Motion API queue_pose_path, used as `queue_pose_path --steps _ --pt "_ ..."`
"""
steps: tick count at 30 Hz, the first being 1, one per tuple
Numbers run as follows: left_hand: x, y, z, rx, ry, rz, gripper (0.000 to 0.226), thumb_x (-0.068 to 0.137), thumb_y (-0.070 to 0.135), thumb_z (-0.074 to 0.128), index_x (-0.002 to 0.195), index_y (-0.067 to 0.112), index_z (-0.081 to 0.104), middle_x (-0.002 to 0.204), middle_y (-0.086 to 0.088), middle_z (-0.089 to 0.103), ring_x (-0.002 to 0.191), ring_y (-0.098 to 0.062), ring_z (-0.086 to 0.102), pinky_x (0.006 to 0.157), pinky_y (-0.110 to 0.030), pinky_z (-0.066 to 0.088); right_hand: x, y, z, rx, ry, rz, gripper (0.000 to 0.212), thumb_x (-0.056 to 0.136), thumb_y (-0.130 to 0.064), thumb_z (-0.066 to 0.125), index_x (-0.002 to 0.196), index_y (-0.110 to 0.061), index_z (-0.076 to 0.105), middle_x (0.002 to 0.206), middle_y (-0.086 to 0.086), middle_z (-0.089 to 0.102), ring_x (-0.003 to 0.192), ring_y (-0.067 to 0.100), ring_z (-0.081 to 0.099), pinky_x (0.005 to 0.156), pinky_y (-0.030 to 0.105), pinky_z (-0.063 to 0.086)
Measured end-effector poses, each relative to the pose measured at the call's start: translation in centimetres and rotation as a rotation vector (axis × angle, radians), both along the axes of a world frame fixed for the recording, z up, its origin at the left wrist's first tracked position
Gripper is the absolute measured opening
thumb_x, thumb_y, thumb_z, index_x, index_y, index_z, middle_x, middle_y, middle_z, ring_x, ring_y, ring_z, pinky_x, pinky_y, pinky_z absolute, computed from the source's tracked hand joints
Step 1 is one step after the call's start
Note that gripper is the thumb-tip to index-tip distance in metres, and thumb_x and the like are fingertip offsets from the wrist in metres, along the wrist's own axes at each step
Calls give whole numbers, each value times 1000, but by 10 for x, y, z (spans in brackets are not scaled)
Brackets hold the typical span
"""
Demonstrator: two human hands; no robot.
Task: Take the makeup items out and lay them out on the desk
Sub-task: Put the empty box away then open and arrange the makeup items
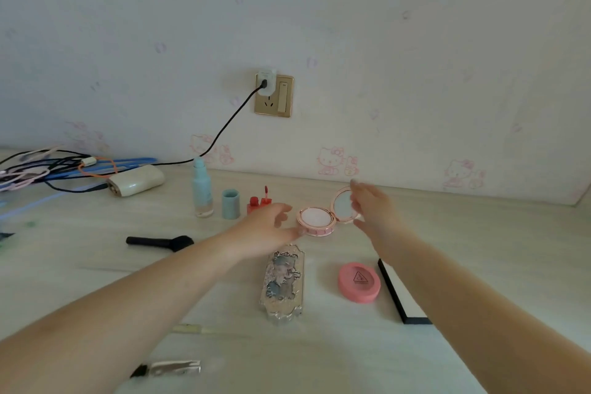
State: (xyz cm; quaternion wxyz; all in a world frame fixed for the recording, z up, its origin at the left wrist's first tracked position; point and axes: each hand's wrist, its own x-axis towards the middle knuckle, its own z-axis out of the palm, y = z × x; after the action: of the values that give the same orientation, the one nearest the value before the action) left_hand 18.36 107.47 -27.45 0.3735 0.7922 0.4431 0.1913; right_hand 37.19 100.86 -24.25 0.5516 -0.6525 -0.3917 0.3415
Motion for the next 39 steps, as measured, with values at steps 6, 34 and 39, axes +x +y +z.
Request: queue_pose_path --steps 6,34,39 --pt "-51 -42 -8 156 323 21 77 81 51 59 145 23 27 139 6 49 125 -12 48 100 -26 37 -62 -41 -17 -243 -283 300 42 89 -44 53 130 -31 50 127 -8 51 107 10 45 91 26 33" --pt "-63 -93 -2 -376 -690 131 53 85 34 64 135 34 46 123 7 62 106 -8 64 83 -34 56 -125 -57 -18 -22 290 265 30 89 -23 58 119 -25 56 101 1 72 77 7 69 70 26 50" --pt "-66 -92 5 -596 -860 105 30 87 28 64 116 32 64 95 4 74 87 -15 71 68 -30 57 -126 -57 -10 6 322 308 32 89 -24 60 120 -23 57 98 0 70 80 8 66 72 28 49"
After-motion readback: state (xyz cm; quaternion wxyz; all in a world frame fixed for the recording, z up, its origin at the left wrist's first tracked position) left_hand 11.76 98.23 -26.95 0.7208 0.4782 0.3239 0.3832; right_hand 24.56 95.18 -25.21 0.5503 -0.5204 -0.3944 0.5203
